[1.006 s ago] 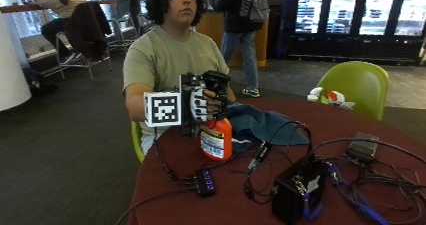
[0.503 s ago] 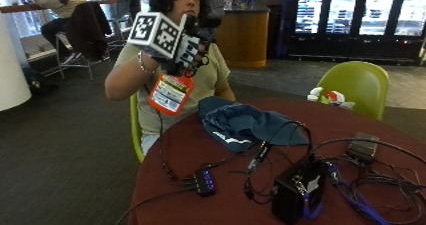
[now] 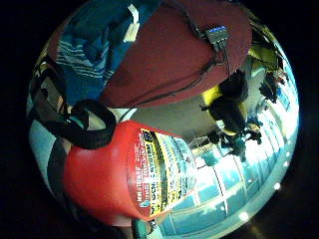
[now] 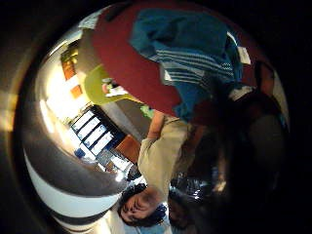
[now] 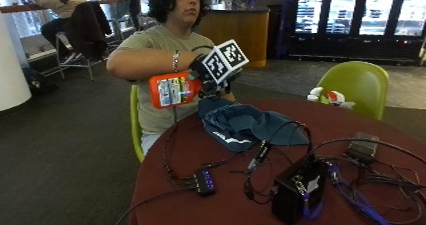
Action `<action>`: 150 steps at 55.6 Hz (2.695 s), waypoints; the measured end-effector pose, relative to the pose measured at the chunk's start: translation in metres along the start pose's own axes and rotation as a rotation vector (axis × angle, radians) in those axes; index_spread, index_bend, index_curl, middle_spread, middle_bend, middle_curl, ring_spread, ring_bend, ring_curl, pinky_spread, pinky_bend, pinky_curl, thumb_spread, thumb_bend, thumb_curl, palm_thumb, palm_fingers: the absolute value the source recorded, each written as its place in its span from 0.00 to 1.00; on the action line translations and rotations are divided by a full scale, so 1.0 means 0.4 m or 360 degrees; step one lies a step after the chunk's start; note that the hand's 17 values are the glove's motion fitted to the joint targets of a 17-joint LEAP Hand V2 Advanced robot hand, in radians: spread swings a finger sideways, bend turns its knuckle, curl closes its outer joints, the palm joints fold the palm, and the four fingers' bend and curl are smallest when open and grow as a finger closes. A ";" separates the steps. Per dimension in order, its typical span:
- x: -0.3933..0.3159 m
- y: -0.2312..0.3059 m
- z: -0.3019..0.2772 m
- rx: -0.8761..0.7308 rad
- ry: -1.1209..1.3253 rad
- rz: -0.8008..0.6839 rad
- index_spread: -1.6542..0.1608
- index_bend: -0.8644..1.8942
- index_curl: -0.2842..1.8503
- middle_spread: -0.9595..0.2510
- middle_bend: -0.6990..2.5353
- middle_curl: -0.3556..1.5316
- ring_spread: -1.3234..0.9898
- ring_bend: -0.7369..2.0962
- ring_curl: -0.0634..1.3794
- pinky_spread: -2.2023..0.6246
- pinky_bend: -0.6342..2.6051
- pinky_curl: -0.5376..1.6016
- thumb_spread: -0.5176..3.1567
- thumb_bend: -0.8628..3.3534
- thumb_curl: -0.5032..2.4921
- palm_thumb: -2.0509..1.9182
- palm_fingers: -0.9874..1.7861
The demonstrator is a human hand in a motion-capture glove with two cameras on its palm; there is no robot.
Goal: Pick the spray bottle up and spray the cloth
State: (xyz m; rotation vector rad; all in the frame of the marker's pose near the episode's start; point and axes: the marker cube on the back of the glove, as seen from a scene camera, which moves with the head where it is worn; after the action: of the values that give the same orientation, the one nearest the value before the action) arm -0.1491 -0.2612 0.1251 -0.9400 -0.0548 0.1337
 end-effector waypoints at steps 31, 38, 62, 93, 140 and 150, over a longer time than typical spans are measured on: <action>-0.037 -0.061 0.019 -0.0074 -0.0006 -0.0016 0.79 0.39 0.40 0.69 0.40 0.48 0.51 0.48 0.38 0.71 0.33 0.45 0.29 0.20 0.44 0.77 0.82; -0.115 0.005 -0.077 0.0195 -0.0248 -0.0372 0.79 0.38 0.41 0.69 0.40 0.48 0.51 0.48 0.38 0.72 0.33 0.45 0.29 0.20 0.44 0.77 0.82; -0.441 -0.101 -0.109 0.0735 -0.1424 -0.1533 0.79 0.38 0.42 0.69 0.40 0.49 0.51 0.49 0.39 0.72 0.34 0.45 0.29 0.20 0.45 0.77 0.82; -0.641 -0.289 -0.061 0.1011 -0.1371 -0.1766 0.80 0.38 0.42 0.70 0.41 0.49 0.51 0.50 0.39 0.70 0.35 0.46 0.30 0.20 0.46 0.78 0.82; -0.096 -0.045 0.036 0.1045 0.0089 -0.1240 0.69 0.36 0.28 0.74 0.28 0.39 0.54 0.41 0.29 0.86 0.31 0.42 0.43 0.20 0.35 0.71 0.48; -0.046 0.071 0.105 0.1124 0.0405 -0.1225 0.68 0.36 0.26 0.74 0.28 0.39 0.54 0.41 0.29 0.85 0.30 0.41 0.44 0.20 0.33 0.71 0.48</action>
State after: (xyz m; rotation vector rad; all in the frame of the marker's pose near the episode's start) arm -0.1744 -0.2136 0.1274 -0.1792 -0.1203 -0.6456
